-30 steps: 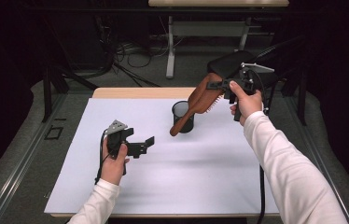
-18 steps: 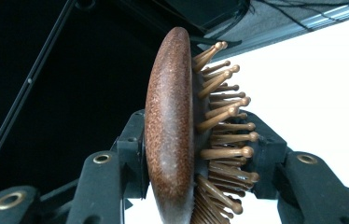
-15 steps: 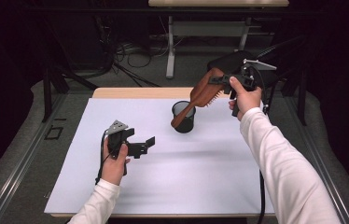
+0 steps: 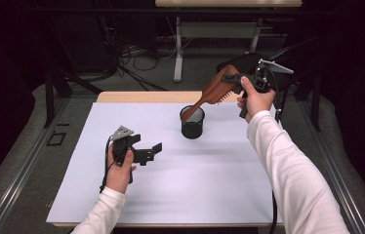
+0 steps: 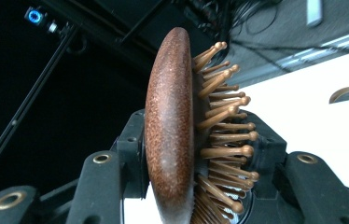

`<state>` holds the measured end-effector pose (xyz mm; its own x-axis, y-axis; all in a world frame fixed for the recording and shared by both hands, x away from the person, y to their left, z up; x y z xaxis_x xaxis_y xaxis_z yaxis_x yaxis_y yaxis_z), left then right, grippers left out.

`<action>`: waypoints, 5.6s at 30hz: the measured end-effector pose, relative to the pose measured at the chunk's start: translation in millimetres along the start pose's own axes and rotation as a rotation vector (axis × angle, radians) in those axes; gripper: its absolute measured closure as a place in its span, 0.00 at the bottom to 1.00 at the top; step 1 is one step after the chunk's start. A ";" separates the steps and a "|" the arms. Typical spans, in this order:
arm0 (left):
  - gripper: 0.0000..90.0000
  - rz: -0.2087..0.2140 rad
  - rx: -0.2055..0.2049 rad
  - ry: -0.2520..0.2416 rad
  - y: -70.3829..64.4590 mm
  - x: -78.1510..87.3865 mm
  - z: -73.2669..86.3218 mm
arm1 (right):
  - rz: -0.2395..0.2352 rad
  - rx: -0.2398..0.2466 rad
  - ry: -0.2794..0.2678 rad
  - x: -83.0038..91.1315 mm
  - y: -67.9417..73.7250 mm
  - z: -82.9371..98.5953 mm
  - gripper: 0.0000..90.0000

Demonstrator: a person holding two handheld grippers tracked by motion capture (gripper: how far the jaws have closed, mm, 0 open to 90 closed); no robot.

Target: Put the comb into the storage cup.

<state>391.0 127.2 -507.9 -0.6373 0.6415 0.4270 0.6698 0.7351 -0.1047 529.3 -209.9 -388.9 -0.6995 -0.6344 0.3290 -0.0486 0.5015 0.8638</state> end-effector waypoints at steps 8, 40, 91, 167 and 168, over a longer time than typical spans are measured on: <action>0.00 0.002 0.008 0.003 -0.3 -1.0 1.0 | 0.015 0.012 -0.078 3.5 -3.5 -8.0 0.56; 0.01 0.005 0.020 0.004 -0.7 -2.7 2.8 | 0.070 0.031 -0.211 14.3 -15.3 -24.9 0.55; 0.01 0.009 0.032 0.010 -0.2 -4.5 5.8 | 0.096 0.103 -0.171 -18.0 -17.3 -4.5 0.55; 0.01 0.017 0.038 0.023 -0.1 -7.6 9.5 | 0.174 0.173 -0.106 -53.0 -34.9 29.5 0.55; 0.01 0.017 0.037 0.024 0.0 -7.6 9.6 | 0.175 0.171 -0.105 -53.2 -34.9 29.8 0.55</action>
<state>392.2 124.4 -519.8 -0.6164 0.6490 0.4459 0.6656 0.7320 -0.1452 547.0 -176.1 -447.9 -0.7777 -0.4689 0.4186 -0.0336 0.6960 0.7173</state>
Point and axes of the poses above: each handheld gripper's, and its own axes: x roughly backward along the jaws, z roughly out of its underside, y roughly to its left, the point moved 5 cm from there along -x, roughly forward along the jaws, and after that the axes turned 13 degrees about -x, right-handed, at the moved point
